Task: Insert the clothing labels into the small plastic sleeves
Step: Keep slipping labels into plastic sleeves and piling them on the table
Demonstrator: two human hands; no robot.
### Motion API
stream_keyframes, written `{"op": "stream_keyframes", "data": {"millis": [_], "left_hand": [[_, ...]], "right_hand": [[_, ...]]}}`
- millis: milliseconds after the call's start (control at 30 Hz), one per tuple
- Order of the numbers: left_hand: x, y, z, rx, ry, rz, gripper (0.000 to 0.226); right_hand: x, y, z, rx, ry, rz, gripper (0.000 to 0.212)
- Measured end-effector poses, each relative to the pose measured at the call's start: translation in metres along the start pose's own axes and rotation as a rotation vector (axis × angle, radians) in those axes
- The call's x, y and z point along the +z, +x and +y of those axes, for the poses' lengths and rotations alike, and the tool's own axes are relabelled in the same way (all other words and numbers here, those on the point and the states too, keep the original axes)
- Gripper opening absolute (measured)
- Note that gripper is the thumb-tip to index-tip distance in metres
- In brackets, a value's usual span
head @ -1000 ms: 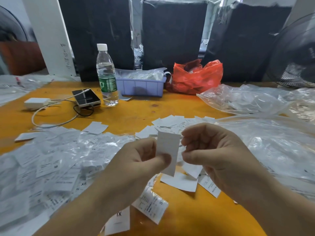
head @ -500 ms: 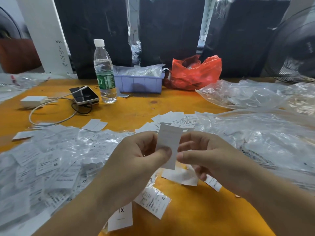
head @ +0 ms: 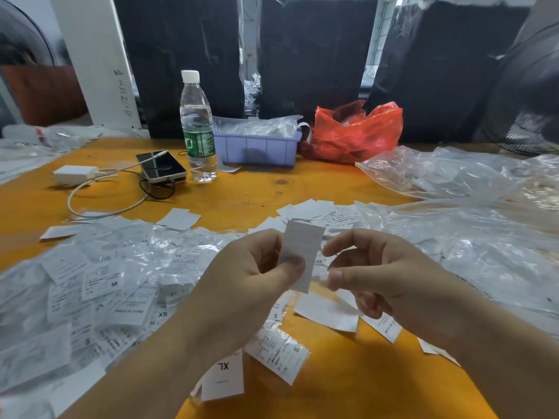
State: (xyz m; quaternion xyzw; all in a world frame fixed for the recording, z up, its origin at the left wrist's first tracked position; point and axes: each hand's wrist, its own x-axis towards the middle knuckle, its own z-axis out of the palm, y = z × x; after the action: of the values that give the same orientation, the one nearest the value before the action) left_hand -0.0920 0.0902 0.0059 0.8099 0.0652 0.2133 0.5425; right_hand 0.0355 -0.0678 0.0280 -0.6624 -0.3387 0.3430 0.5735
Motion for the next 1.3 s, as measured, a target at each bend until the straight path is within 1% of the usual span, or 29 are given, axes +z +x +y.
{"op": "stream_keyframes", "data": {"millis": [133,200,300,400,467,567,733,833,967,1100,1133,1233,1300], "left_hand": [[0.000,0.000,0.001,0.033,0.094,0.150,0.011],[0.000,0.000,0.003,0.048,0.120,0.198,0.015],[0.001,-0.001,0.007,0.064,0.142,0.203,0.025],[0.003,-0.002,0.008,0.056,0.173,0.213,0.023],[0.004,-0.002,0.007,0.050,0.180,0.222,0.027],[0.002,-0.002,0.007,0.032,0.174,0.250,0.032],[-0.001,-0.002,0.008,-0.001,0.124,0.276,0.031],[0.000,-0.002,0.010,-0.030,0.081,0.293,0.029],[0.000,-0.002,0.011,-0.028,0.075,0.321,0.030],[0.000,-0.001,0.010,-0.071,0.020,0.333,0.041],[0.000,0.000,0.010,-0.083,0.006,0.336,0.041],[-0.001,0.001,0.011,-0.076,-0.080,0.339,0.028],[-0.002,0.002,0.012,-0.082,-0.124,0.328,0.034]], "right_hand": [[-0.003,0.000,-0.001,-0.003,0.024,0.040,0.024],[-0.003,0.000,-0.001,-0.024,0.031,0.067,0.026],[-0.003,-0.001,-0.003,-0.059,0.065,0.109,0.029],[-0.002,-0.001,-0.003,-0.082,0.087,0.136,0.030],[-0.001,0.000,-0.004,-0.085,0.119,0.144,0.030],[0.001,0.000,-0.004,-0.073,0.189,0.121,0.034],[0.002,0.000,-0.005,-0.035,0.316,0.035,0.035],[0.003,-0.001,-0.005,-0.024,0.354,-0.013,0.028],[0.004,-0.003,-0.004,-0.013,0.335,-0.070,0.017],[0.006,-0.004,-0.003,-0.011,0.305,-0.082,0.013],[0.006,-0.004,-0.003,-0.011,0.301,-0.083,0.012],[0.007,-0.002,-0.003,-0.005,0.294,-0.079,0.009],[0.008,-0.002,-0.002,-0.002,0.287,-0.093,0.008]]}}
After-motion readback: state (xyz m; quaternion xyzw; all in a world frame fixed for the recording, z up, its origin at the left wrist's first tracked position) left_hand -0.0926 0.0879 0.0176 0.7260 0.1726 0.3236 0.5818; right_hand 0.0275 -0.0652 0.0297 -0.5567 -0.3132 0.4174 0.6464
